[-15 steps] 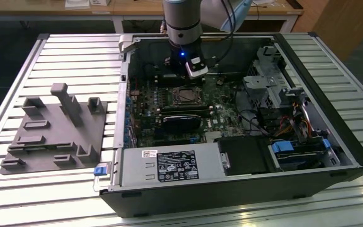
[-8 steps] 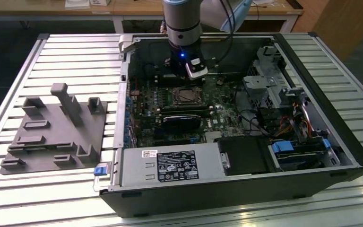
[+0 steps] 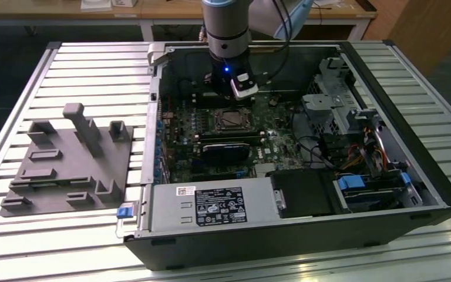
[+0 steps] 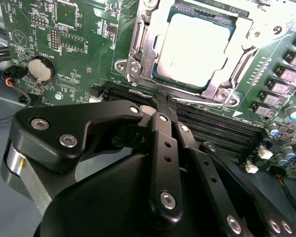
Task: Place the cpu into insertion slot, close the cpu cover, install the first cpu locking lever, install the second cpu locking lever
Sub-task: 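Install the first cpu locking lever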
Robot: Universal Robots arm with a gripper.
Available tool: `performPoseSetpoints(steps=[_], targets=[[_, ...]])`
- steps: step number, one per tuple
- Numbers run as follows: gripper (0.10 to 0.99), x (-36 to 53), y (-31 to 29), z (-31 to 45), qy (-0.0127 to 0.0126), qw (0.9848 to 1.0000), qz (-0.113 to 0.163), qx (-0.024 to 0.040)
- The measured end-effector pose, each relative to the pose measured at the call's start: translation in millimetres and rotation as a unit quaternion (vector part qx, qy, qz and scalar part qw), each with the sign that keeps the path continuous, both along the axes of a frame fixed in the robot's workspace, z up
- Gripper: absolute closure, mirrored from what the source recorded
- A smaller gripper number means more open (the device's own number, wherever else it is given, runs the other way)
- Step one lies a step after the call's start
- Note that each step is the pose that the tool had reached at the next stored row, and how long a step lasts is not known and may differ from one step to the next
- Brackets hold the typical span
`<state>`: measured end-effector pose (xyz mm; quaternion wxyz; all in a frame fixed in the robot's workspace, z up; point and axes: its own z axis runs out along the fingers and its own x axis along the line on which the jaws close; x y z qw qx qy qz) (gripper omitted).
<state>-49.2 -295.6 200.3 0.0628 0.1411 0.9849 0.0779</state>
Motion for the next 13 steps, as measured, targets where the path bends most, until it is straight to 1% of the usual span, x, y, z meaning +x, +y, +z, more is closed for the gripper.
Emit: performPoseSetpoints(steps=[13], targets=[[0.980,0.0,0.0,-5.0,-0.0001,1.0000,0.000,-0.0077]])
